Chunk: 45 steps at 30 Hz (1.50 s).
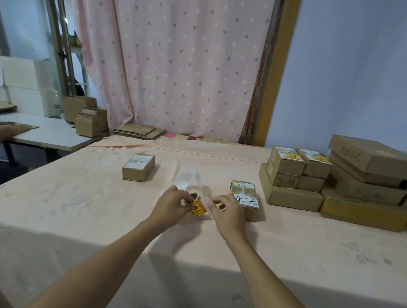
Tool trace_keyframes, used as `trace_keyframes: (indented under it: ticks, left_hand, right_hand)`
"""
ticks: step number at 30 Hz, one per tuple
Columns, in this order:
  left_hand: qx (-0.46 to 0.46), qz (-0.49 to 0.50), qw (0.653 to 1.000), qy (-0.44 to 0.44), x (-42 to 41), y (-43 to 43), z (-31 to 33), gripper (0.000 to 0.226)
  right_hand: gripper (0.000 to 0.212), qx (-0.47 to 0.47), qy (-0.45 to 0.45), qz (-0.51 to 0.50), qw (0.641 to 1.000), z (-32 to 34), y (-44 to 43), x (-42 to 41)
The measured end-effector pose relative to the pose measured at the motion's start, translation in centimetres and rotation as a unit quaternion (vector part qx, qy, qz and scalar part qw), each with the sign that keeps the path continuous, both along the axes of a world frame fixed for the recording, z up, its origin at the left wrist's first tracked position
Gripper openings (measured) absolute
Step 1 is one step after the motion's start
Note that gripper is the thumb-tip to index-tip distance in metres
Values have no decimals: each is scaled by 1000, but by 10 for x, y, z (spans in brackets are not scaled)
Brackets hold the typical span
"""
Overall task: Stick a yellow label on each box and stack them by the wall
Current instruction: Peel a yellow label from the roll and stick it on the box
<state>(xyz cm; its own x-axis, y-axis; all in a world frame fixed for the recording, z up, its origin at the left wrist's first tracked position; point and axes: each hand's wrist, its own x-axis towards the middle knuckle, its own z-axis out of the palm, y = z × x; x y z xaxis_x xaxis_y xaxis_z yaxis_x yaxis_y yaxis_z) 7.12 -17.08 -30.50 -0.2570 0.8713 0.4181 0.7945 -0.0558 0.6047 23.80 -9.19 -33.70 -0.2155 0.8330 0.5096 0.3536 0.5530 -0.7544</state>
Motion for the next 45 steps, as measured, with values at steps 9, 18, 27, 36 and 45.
trace_keyframes:
  ticks: [9, 18, 27, 36, 45]
  left_hand:
    - [0, 15, 998, 55, -6, 3, -10, 17]
    - [30, 84, 975, 206, 2, 12, -18, 10]
    - [11, 103, 962, 253, 17, 20, -25, 13]
    - [113, 95, 959, 244, 56, 41, -24, 14]
    - [46, 30, 998, 40, 93, 74, -20, 28]
  right_hand:
    - [15, -101, 75, -47, 991, 5, 8, 17]
    - [12, -116, 190, -81, 971, 19, 9, 40]
    - [6, -161, 212, -36, 963, 12, 13, 55]
    - [15, -130, 169, -43, 976, 8, 22, 76]
    - [12, -123, 95, -39, 987, 20, 56, 99]
